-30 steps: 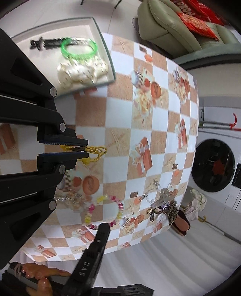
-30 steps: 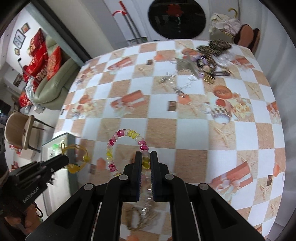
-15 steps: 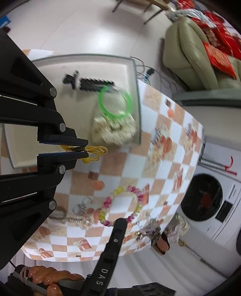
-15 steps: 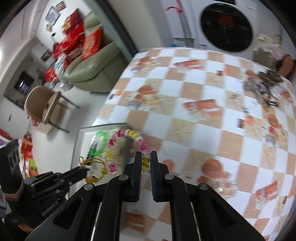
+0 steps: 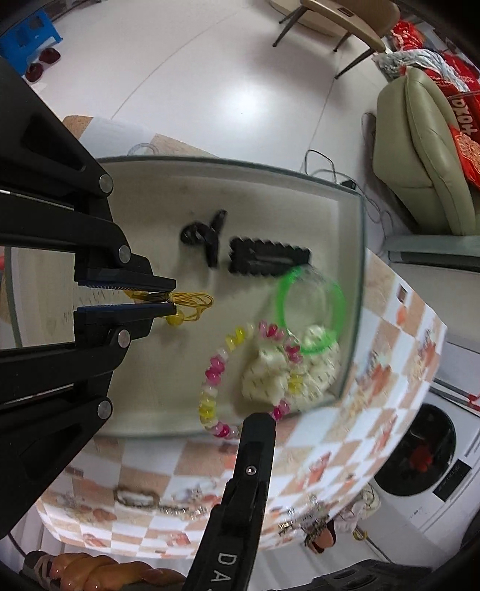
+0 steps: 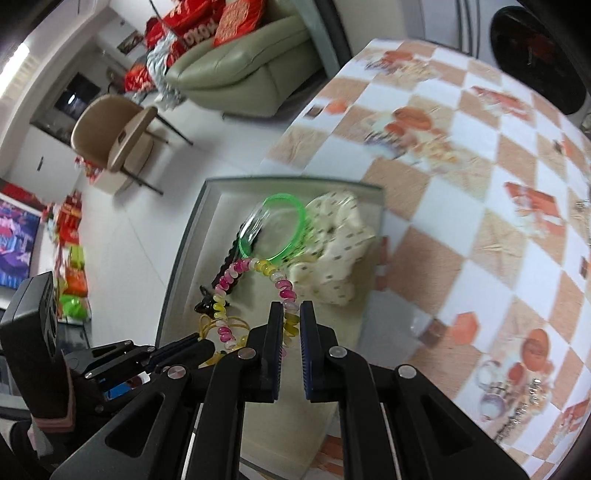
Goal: Organize jewelry
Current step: 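Carry beaded bracelet and yellow hair tie into the white tray and release both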
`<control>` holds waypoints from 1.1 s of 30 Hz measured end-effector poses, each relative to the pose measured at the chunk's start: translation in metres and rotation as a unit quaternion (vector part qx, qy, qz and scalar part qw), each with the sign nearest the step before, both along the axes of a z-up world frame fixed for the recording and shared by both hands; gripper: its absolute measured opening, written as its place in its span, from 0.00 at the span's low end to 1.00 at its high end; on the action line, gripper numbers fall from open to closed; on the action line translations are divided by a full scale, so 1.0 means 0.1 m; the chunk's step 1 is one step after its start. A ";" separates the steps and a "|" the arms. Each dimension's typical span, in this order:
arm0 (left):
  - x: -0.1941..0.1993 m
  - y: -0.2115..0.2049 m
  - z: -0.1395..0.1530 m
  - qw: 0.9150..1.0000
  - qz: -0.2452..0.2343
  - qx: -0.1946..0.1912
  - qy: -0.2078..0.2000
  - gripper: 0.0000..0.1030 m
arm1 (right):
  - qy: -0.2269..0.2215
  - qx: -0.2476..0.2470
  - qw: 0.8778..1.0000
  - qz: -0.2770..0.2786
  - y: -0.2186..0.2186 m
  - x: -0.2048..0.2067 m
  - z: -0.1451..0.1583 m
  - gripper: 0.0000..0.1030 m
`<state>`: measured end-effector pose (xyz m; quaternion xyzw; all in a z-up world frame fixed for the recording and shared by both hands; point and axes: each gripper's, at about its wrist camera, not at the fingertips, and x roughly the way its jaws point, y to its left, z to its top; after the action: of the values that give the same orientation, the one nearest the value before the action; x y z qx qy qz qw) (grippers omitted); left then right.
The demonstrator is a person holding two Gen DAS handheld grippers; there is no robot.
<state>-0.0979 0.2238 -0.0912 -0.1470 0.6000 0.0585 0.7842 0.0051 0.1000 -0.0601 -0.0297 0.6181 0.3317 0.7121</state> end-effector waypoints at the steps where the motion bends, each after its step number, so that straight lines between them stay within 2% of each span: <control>1: -0.01 0.02 -0.04 1.000 0.002 0.000 0.003 0.10 | 0.008 -0.004 1.000 0.004 0.07 -0.01 -0.07 0.09; 9: -0.03 0.09 -0.25 1.000 0.013 0.017 0.020 0.10 | 0.032 -0.029 0.999 0.016 0.35 0.02 -0.41 0.09; 18: 0.02 0.07 -0.35 0.998 0.009 0.039 0.040 0.11 | 0.043 -0.059 0.997 0.003 0.38 0.11 -0.65 0.09; 28: 0.07 -0.01 -0.34 0.997 0.007 0.065 0.050 0.11 | 0.060 -0.052 0.997 0.002 0.30 0.16 -0.72 0.10; 33: 0.10 -0.05 -0.30 0.996 0.004 0.071 0.048 0.11 | 0.067 -0.028 0.997 -0.011 0.19 0.22 -0.62 0.12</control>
<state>-0.0878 0.2189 -0.1214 -0.0902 0.6306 0.1111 0.7628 0.0270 0.1193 -0.1223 -0.0206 0.6741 0.3074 0.6713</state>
